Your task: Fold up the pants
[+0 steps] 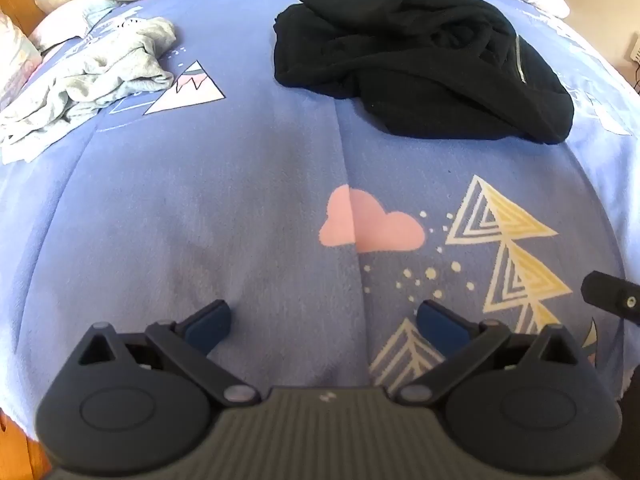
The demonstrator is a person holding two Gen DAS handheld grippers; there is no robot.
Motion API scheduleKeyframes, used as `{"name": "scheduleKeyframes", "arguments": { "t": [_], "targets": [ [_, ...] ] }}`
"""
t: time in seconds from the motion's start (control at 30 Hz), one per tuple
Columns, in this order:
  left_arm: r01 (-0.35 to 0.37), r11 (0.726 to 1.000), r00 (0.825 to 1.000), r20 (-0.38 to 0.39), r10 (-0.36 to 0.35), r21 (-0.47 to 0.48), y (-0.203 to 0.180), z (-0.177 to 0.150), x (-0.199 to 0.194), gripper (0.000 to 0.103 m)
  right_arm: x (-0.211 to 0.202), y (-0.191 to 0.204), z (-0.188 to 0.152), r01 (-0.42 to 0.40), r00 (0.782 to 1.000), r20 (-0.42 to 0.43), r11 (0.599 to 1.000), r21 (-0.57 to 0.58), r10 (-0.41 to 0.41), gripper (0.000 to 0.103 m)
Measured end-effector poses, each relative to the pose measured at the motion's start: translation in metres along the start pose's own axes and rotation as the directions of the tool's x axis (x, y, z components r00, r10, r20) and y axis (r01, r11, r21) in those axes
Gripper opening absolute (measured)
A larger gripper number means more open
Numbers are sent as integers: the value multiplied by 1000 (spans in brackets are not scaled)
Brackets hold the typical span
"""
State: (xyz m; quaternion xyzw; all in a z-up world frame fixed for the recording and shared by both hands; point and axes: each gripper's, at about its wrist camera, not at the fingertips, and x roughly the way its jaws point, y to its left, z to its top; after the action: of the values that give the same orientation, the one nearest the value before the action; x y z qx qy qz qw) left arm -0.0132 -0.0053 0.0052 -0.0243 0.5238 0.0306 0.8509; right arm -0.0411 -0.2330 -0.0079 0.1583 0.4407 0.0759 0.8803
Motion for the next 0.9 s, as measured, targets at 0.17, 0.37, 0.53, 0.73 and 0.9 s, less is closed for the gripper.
{"name": "scheduleKeyframes", "arguments": {
  "t": [0.17, 0.37, 0.53, 0.73, 0.9],
  "targets": [
    [-34, 999, 999, 17, 34, 3, 2, -4, -10, 103, 2, 7, 7, 22, 998, -53, 998, -65, -25, 103],
    [-92, 995, 988, 124, 87, 35, 5, -3, -39, 103, -15, 13, 9, 16, 1000, -10, 998, -57, -17, 103],
    [-100, 994, 981, 169, 93, 32, 8, 0, -50, 103, -26, 28, 9, 17, 999, 50, 994, -108, -11, 103],
    [-99, 995, 978, 185, 93, 24, 10, -5, -50, 103, -29, 35, 8, 38, 995, 92, 988, -152, -24, 103],
    [-113, 993, 951, 292, 98, 35, 12, -13, -66, 103, -36, 37, 7, 47, 989, 143, 990, -132, -28, 96]
  ]
}}
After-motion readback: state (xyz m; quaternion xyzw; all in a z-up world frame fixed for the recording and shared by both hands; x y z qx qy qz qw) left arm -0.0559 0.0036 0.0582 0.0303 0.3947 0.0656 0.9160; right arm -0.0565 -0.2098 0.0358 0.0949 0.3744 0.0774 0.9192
